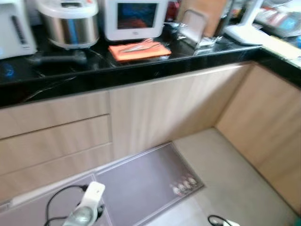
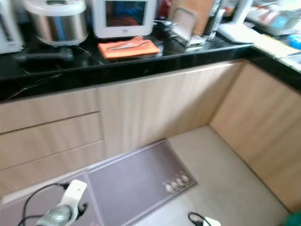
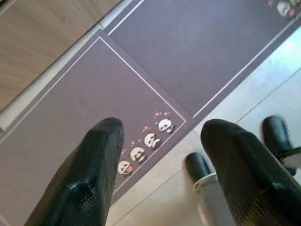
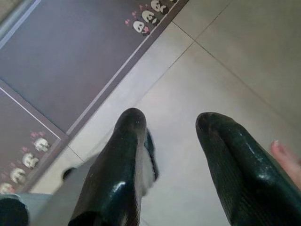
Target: Kitchen organization
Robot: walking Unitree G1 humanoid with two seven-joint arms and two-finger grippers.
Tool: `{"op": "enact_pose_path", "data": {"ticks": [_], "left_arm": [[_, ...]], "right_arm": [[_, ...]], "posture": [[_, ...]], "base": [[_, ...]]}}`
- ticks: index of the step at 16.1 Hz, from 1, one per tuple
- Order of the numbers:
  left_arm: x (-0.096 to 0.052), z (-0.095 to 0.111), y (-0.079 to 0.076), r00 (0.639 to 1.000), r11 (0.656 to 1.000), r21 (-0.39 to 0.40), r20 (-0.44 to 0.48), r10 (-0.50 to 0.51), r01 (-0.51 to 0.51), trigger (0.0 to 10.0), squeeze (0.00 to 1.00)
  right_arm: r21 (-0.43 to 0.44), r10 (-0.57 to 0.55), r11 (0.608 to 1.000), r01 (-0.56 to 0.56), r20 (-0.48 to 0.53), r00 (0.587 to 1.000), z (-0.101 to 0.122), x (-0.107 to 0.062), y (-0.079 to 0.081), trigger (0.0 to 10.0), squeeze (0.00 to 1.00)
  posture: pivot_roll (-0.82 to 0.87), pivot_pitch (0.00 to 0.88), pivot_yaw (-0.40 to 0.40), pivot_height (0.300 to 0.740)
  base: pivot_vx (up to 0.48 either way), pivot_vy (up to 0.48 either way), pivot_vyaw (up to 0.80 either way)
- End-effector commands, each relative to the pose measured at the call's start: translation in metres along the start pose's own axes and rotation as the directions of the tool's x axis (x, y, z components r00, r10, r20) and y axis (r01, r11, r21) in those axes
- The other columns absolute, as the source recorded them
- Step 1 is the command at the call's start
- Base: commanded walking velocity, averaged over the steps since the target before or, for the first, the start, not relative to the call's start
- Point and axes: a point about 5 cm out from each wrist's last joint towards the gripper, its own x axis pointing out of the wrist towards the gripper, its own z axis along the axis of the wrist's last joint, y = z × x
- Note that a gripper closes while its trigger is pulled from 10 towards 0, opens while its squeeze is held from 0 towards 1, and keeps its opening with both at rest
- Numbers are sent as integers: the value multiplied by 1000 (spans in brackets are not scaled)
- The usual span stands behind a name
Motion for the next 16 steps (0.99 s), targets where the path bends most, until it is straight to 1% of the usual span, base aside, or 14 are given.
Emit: {"op": "enact_pose_path", "data": {"ticks": [1, 5, 8, 9, 11, 12, 16], "left_arm": [[1, 4, -5, 1000, 1000, -3, 9, -15, 15, 10000, 0], [1, 4, -6, 1000, 1000, 0, 8, -19, 19, 10000, 0], [1, 4, -7, 1000, 1000, 27, 7, -13, 13, 10000, 0], [1, 4, -7, 1000, 999, 35, 7, -13, 13, 10000, 0], [1, 3, -8, 1000, 1000, 7, -2, -9, 9, 10000, 0], [1, 3, -8, 1000, 1000, 17, 1, -14, 14, 10000, 0], [1, 3, -8, 1000, 1000, 5, 6, -17, 17, 10000, 0]], "right_arm": [[0, -17, 1000, 17, 0, 1000, 1, -1, -6, 10000, 0], [-2, -18, 1000, 18, -1, 1000, 1, -1, -6, 10000, 0], [-2, -16, 1000, 16, -2, 1000, 1, -1, -7, 10000, 0], [-4, -15, 1000, 15, -2, 1000, 1, -1, -7, 10000, 0], [-7, -15, 1000, 15, -3, 1000, 1, -1, -7, 10000, 0], [-8, -14, 1000, 14, -2, 1000, 1, -1, -7, 10000, 0], [-8, -14, 1000, 14, -3, 1000, 1, -1, -7, 10000, 0]], "posture": [[101, 16, -91, 740], [97, 18, -93, 740], [98, 19, -94, 740], [98, 19, -95, 740], [98, 19, -96, 740], [96, 19, -97, 740], [97, 20, -97, 740]], "base": [[0, 0, -669], [0, 0, -669], [0, 0, -671], [0, -480, -669], [0, 0, -669], [0, 0, -675], [0, 0, -663]]}}
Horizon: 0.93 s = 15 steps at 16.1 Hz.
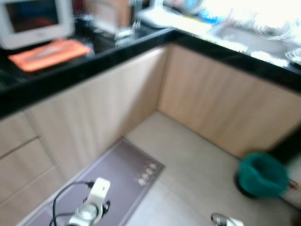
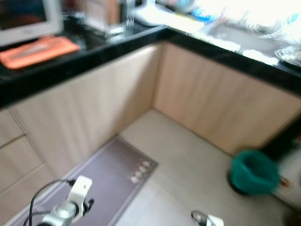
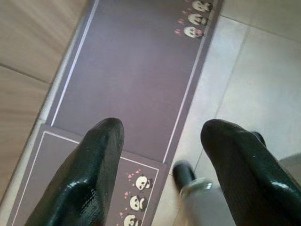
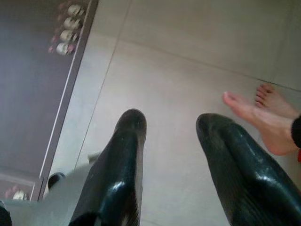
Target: Kitchen organization
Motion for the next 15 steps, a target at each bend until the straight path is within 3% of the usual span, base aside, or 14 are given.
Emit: {"op": "enact_pose_path", "data": {"ticks": [1, 11, 15], "left_arm": [[-2, -11, 5, 999, 1000, -7, -39, 11, -11, 10000, 0], [-2, -9, 4, 1000, 999, -48, -22, 14, -15, 10000, 0], [-2, -9, 2, 1000, 998, -55, -22, 10, -11, 10000, 0]], "right_arm": [[5, 0, 1000, 0, -25, 1000, -8, -2, 0, 10000, 0], [-6, 3, 1000, -4, -28, 1000, -8, -2, -2, 10000, 0], [-23, 4, 1000, -5, -31, 999, -8, -3, -5, 10000, 0]], "posture": [[98, 19, -98, 740], [90, 15, -107, 740], [83, 4, -114, 740]], "base": [[0, 0, -656], [0, 0, -650], [0, 0, -175]]}}
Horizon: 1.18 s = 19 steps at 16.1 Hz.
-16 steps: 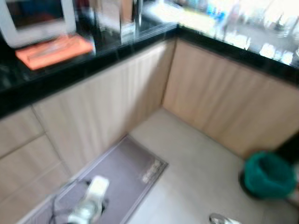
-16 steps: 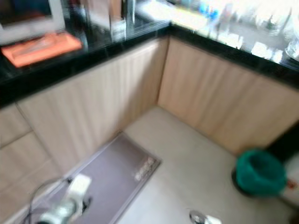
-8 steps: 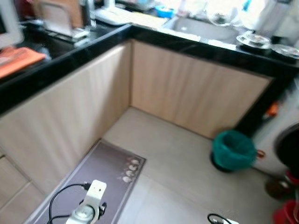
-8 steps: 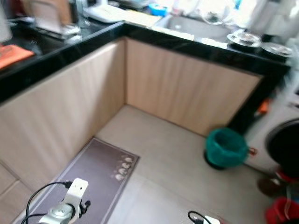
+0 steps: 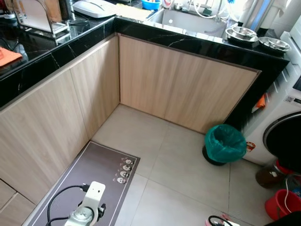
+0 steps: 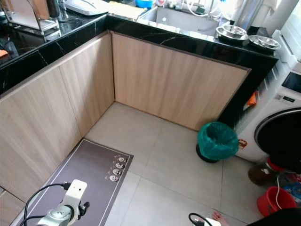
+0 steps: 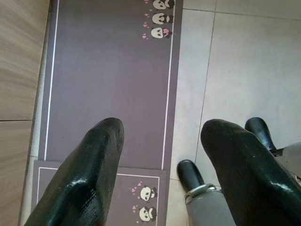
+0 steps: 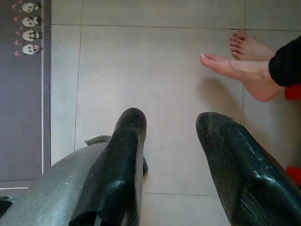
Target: Kitchen organization
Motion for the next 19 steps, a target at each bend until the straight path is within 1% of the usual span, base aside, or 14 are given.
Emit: {"op": "enact_pose_path", "data": {"ticks": [1, 13, 14, 15, 16, 17, 19], "left_arm": [[0, -1, -5, 1000, 1000, -26, -3, -8, 8, 10000, 0], [0, -2, -8, 1000, 1000, 1, -10, -23, 23, 10000, 0], [0, -2, -10, 1000, 1000, -2, -12, -29, 29, 10000, 0], [1, -2, -12, 999, 999, 6, -14, -36, 36, 10000, 0], [1, -2, -14, 999, 999, -3, -11, -39, 39, 10000, 0], [0, -5, -18, 999, 999, -13, -16, -41, 41, 10000, 0], [-1, -10, -24, 998, 998, -4, -29, -57, 57, 10000, 0]], "right_arm": [[-12, -12, 1000, 12, -7, 1000, -1, -1, -6, 10000, 0], [-4, -12, 1000, 12, -1, 1000, -3, -2, -6, 10000, 0], [13, -16, 1000, 16, 6, 1000, -3, -2, -7, 10000, 0], [14, -20, 1000, 20, 8, 1000, -3, -3, -8, 10000, 0], [12, -22, 1000, 22, 9, 1000, -4, -3, -9, 10000, 0], [8, -28, 1000, 28, 8, 1000, -7, -5, -14, 10000, 0], [1, -38, 999, 38, 8, 999, -10, -7, -19, 10000, 0]], "posture": [[83, 0, -115, 740], [64, 0, -106, 740], [60, 0, -107, 740], [60, 0, -114, 740], [53, 0, -113, 740], [43, 0, -108, 740], [26, 0, -90, 740]], "base": [[0, 0, -688], [0, 0, -683], [0, 0, 0], [0, 0, 0], [0, 0, 0], [0, 0, 0], [0, 0, 0]]}}
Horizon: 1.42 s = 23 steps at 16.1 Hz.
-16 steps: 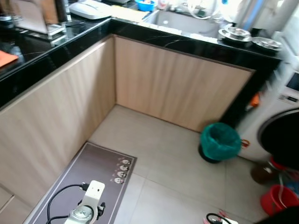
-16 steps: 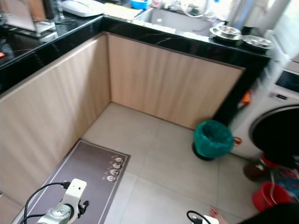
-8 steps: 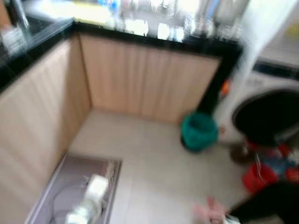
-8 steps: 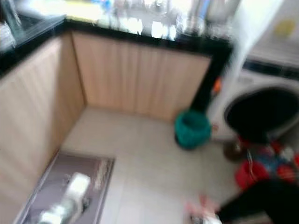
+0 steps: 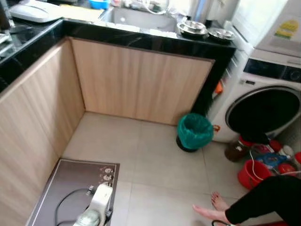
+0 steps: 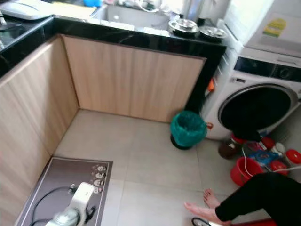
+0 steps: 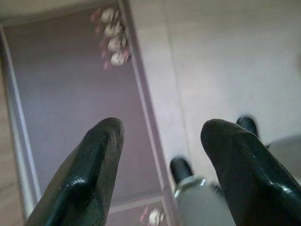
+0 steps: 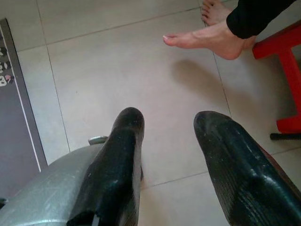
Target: Kitchen organization
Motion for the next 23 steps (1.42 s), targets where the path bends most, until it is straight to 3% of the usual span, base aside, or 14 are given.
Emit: {"op": "enact_pose_path", "data": {"ticks": [1, 2, 4, 7, 10, 17, 23], "left_arm": [[0, -2, -7, 999, 999, 28, -9, -32, 32, 10000, 0], [0, -2, -7, 999, 997, 62, -14, -48, 49, 10000, 0], [1, 7, 2, 999, 999, 41, 8, -31, 31, 10000, 0], [4, 29, 1, 998, 999, 40, 56, -26, 24, 10000, 0], [4, 26, 5, 999, 1000, -22, 47, 8, -7, 10000, 0], [1, 18, 27, 997, 994, -77, 16, 78, -77, 10000, 0], [1, 20, 23, 997, 995, -75, 24, 70, -68, 10000, 0]], "right_arm": [[8, -28, 1000, 28, 4, 1000, -4, -4, -10, 10000, 0], [31, -45, 999, 45, -2, 999, -9, -5, -12, 10000, 0], [45, -55, 997, 56, -21, 998, -15, -7, -13, 10000, 0], [13, -23, 1000, 23, 13, 1000, -4, -3, -7, 10000, 0], [-5, 13, 1000, -13, 29, 1000, 6, 2, 3, 10000, 0], [28, 30, 999, -32, 43, 999, 15, 6, 14, 10000, 0], [45, 26, 999, -29, 50, 998, 16, 7, 15, 10000, 0]], "posture": [[14, 0, -61, 740], [25, 0, -37, 740], [48, 0, -28, 740], [43, 0, -91, 740], [79, 0, -113, 740], [93, 0, -68, 740], [72, 0, -64, 740]], "base": [[0, 0, 0], [0, 0, 0], [0, 0, 0], [0, 0, 0], [0, 0, 0], [0, 0, 0], [0, 0, 0]]}}
